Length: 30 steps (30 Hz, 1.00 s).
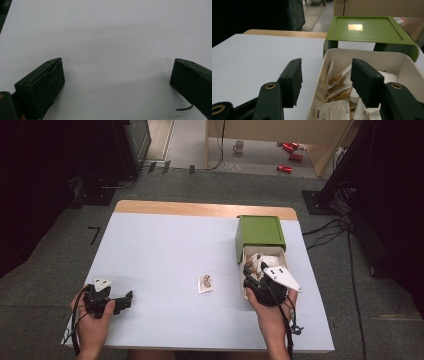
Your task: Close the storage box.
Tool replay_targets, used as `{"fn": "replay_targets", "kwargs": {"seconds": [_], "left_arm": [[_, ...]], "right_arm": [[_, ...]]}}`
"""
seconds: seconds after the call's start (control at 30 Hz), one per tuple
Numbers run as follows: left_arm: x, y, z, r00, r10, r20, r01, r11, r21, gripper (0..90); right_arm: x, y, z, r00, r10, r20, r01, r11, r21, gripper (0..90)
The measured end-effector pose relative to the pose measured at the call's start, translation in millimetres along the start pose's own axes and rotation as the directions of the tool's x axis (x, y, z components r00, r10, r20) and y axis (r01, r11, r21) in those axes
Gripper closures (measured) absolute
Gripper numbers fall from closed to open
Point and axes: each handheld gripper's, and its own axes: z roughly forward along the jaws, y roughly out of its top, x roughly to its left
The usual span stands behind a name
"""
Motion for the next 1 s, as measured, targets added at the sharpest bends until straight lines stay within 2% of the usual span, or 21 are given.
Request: {"fn": "replay_targets", "kwargs": {"seconds": [0.3, 0.73, 0.87, 1.0], "left_arm": [[0.0, 0.0, -0.1, 1.0000, 0.000, 0.000, 0.000, 1.0000, 0.000, 0.0], [-0.1, -0.1, 0.0, 1.0000, 0.000, 0.000, 0.000, 1.0000, -0.001, 0.0], [-0.1, -0.1, 0.0, 1.0000, -0.001, -0.001, 0.001, 1.0000, -0.001, 0.0], [-0.1, -0.1, 0.0, 1.0000, -0.001, -0.001, 0.001, 1.0000, -0.001, 0.0]], "right_arm": [[-28.7, -4.2, -7.4, 0.9977, 0.015, 0.066, -0.016, 1.000, 0.002, 44.0], [-75.1, -15.4, -19.9, 0.9846, 0.041, 0.170, -0.045, 0.999, 0.021, 44.6], [-84.9, -20.0, -21.3, 0.9821, 0.051, 0.181, -0.058, 0.998, 0.030, 46.2], [-92.3, -24.8, -21.7, 0.9817, 0.054, 0.183, -0.062, 0.997, 0.041, 52.1]]}}
